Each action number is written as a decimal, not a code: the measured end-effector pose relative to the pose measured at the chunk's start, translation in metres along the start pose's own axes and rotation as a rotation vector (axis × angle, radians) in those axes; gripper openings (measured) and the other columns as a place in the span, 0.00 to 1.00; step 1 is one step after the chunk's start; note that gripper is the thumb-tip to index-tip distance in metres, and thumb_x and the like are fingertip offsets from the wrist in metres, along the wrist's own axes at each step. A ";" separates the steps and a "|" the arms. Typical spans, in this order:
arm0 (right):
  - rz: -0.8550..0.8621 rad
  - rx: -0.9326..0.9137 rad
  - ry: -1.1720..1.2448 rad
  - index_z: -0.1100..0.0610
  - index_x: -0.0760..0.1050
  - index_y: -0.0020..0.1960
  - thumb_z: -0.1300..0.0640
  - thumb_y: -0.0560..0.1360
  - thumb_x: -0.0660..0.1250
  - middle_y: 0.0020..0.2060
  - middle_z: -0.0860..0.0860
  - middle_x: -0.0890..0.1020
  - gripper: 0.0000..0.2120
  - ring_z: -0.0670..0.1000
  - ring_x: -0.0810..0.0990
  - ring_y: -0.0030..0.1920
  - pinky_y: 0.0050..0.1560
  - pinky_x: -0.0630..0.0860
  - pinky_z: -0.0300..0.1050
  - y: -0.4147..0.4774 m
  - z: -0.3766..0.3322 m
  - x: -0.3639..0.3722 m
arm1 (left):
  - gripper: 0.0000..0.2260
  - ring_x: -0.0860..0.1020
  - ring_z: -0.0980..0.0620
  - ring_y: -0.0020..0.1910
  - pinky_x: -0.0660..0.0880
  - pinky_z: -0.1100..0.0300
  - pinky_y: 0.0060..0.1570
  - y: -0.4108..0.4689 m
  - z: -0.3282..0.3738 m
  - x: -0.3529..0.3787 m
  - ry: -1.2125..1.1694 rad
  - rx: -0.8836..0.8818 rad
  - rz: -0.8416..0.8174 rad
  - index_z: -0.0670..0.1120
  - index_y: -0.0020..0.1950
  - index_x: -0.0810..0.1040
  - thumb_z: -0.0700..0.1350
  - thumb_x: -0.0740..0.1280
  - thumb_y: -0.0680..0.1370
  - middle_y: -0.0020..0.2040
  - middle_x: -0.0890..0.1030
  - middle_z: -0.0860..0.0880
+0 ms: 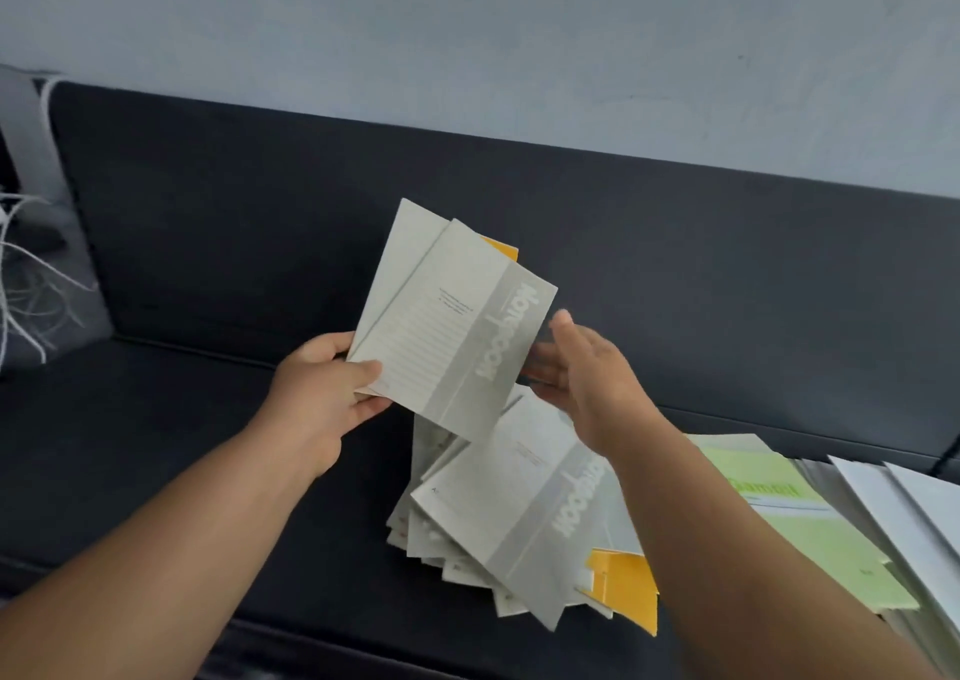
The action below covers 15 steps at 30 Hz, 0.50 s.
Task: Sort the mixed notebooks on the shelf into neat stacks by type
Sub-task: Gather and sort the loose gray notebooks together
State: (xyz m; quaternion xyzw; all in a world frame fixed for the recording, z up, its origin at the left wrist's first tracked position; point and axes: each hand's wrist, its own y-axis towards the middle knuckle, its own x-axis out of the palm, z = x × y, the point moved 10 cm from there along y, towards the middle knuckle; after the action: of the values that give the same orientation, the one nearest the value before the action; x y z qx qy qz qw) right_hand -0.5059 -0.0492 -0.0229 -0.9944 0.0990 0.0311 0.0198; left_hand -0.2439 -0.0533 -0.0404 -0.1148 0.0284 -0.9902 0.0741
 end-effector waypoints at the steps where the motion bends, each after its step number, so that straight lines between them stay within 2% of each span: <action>1: -0.054 0.033 0.079 0.55 0.76 0.57 0.48 0.81 0.60 0.49 0.53 0.85 0.12 0.52 0.84 0.50 0.51 0.79 0.47 0.000 0.000 0.008 | 0.13 0.82 0.48 0.50 0.77 0.58 0.40 0.000 -0.004 0.004 0.001 -0.017 -0.012 0.45 0.58 0.77 0.31 0.64 0.77 0.51 0.83 0.45; 2: -0.055 0.048 0.112 0.55 0.75 0.60 0.52 0.80 0.64 0.47 0.53 0.86 0.11 0.51 0.85 0.47 0.48 0.79 0.45 0.002 0.001 0.008 | 0.13 0.82 0.47 0.50 0.77 0.58 0.40 0.001 -0.007 0.007 -0.004 -0.034 -0.021 0.45 0.59 0.77 0.32 0.63 0.78 0.52 0.83 0.45; 4: 0.052 0.084 0.148 0.57 0.71 0.63 0.62 0.77 0.68 0.42 0.54 0.84 0.16 0.48 0.83 0.39 0.41 0.78 0.40 0.001 0.009 -0.008 | 0.12 0.81 0.48 0.51 0.76 0.57 0.41 0.003 -0.011 0.012 -0.036 -0.063 -0.014 0.45 0.59 0.77 0.34 0.61 0.80 0.52 0.82 0.45; 5: 0.118 0.107 0.161 0.58 0.71 0.65 0.66 0.75 0.68 0.41 0.55 0.83 0.19 0.48 0.82 0.37 0.39 0.77 0.40 0.002 0.014 -0.021 | 0.12 0.81 0.48 0.51 0.76 0.56 0.41 0.005 -0.012 0.012 -0.054 -0.071 -0.001 0.46 0.60 0.77 0.35 0.60 0.81 0.53 0.82 0.46; 7: 0.214 0.142 0.161 0.61 0.73 0.63 0.68 0.75 0.67 0.41 0.56 0.81 0.16 0.49 0.79 0.37 0.38 0.76 0.40 0.000 0.023 -0.045 | 0.12 0.81 0.48 0.52 0.76 0.56 0.41 0.009 -0.012 0.013 -0.049 -0.071 0.020 0.48 0.59 0.77 0.37 0.58 0.82 0.53 0.82 0.47; 9: 0.264 0.178 0.178 0.61 0.76 0.60 0.66 0.76 0.65 0.40 0.56 0.81 0.12 0.51 0.80 0.38 0.37 0.76 0.42 -0.001 0.031 -0.060 | 0.12 0.81 0.48 0.52 0.77 0.56 0.41 0.012 -0.012 0.016 -0.009 -0.063 0.020 0.48 0.58 0.77 0.37 0.58 0.82 0.53 0.82 0.47; 11: 0.214 0.221 0.191 0.59 0.76 0.58 0.58 0.78 0.67 0.44 0.55 0.82 0.10 0.52 0.83 0.44 0.42 0.79 0.46 -0.004 0.037 -0.054 | 0.13 0.81 0.48 0.52 0.78 0.55 0.43 0.012 -0.013 0.025 -0.002 -0.056 -0.005 0.47 0.59 0.78 0.36 0.58 0.81 0.53 0.83 0.47; 13: 0.125 0.265 0.156 0.56 0.76 0.58 0.49 0.76 0.70 0.52 0.53 0.82 0.15 0.55 0.83 0.52 0.50 0.81 0.49 -0.008 0.042 -0.039 | 0.13 0.82 0.48 0.52 0.78 0.55 0.43 0.011 -0.014 0.038 -0.015 -0.052 -0.046 0.47 0.60 0.78 0.35 0.59 0.81 0.53 0.83 0.47; 15: 0.130 0.271 0.208 0.57 0.76 0.58 0.51 0.74 0.73 0.53 0.54 0.83 0.17 0.55 0.84 0.50 0.50 0.82 0.48 -0.011 0.046 -0.032 | 0.14 0.82 0.48 0.52 0.78 0.55 0.42 0.010 -0.014 0.049 -0.039 -0.054 -0.085 0.46 0.61 0.78 0.35 0.60 0.81 0.53 0.83 0.46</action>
State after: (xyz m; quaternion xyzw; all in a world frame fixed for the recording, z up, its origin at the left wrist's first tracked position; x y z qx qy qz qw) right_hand -0.5381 -0.0304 -0.0661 -0.9720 0.1680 -0.0842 0.1410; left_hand -0.2933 -0.0703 -0.0436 -0.1372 0.0491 -0.9889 0.0296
